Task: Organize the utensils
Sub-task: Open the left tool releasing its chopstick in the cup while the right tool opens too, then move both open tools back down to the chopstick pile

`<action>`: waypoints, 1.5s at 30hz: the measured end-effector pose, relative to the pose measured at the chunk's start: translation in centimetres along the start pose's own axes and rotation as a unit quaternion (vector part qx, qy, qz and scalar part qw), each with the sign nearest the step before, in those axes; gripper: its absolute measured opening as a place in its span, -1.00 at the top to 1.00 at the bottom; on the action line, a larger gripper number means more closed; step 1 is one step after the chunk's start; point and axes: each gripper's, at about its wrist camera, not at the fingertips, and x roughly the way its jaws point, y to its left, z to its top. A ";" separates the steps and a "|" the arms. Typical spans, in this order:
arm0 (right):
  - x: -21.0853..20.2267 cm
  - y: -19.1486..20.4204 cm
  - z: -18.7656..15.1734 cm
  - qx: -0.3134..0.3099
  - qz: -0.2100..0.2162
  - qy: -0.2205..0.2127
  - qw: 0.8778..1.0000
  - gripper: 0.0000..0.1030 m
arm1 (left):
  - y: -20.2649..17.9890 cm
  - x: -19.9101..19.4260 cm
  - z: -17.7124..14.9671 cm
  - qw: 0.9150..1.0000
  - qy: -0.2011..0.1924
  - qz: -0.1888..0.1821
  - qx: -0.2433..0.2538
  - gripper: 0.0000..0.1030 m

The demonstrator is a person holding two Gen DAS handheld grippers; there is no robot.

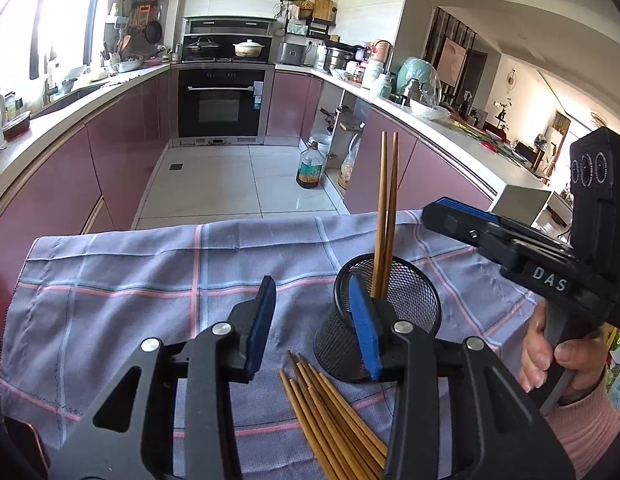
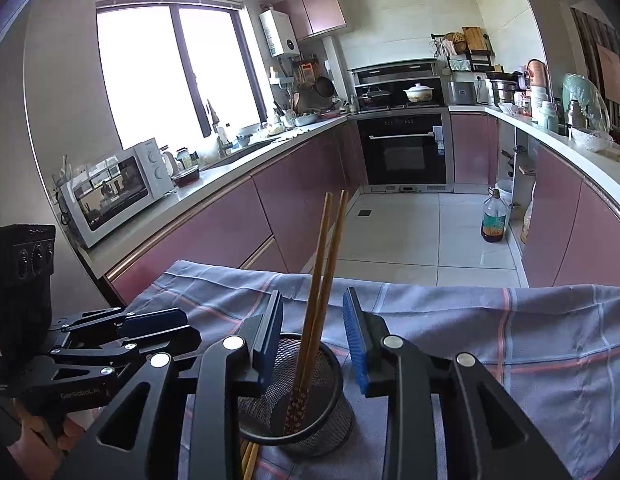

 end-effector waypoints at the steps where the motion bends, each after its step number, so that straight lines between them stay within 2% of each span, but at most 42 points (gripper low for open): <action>1: -0.7 0.3 -0.1 -0.006 0.002 -0.005 1.000 0.44 | 0.1 -0.4 -0.3 1.000 -0.002 0.005 0.000 0.23; 5: -3.2 1.8 -1.2 -0.034 0.016 -0.013 0.999 0.39 | 0.6 -1.7 -1.7 1.000 -0.004 0.024 -0.001 0.17; 9: -4.5 3.1 -3.1 -0.058 0.038 0.003 0.998 0.35 | 1.1 -2.4 -4.0 0.999 0.004 0.040 0.002 0.11; 17: -0.6 3.7 -9.3 -0.049 0.053 0.116 0.991 0.36 | 1.8 -1.9 -9.0 0.998 0.052 0.044 -0.003 0.04; 23: 1.1 3.3 -12.2 -0.024 0.049 0.159 0.986 0.36 | 1.6 -0.6 -12.0 0.995 0.089 0.033 -0.012 0.04; 36: 1.2 4.3 -13.7 -0.037 0.039 0.178 0.983 0.36 | -0.1 1.2 -14.6 0.992 0.122 0.029 -0.005 0.04; 45: 1.5 4.6 -14.1 -0.051 0.024 0.185 0.981 0.38 | 0.1 1.4 -14.8 0.992 0.123 0.028 -0.001 0.03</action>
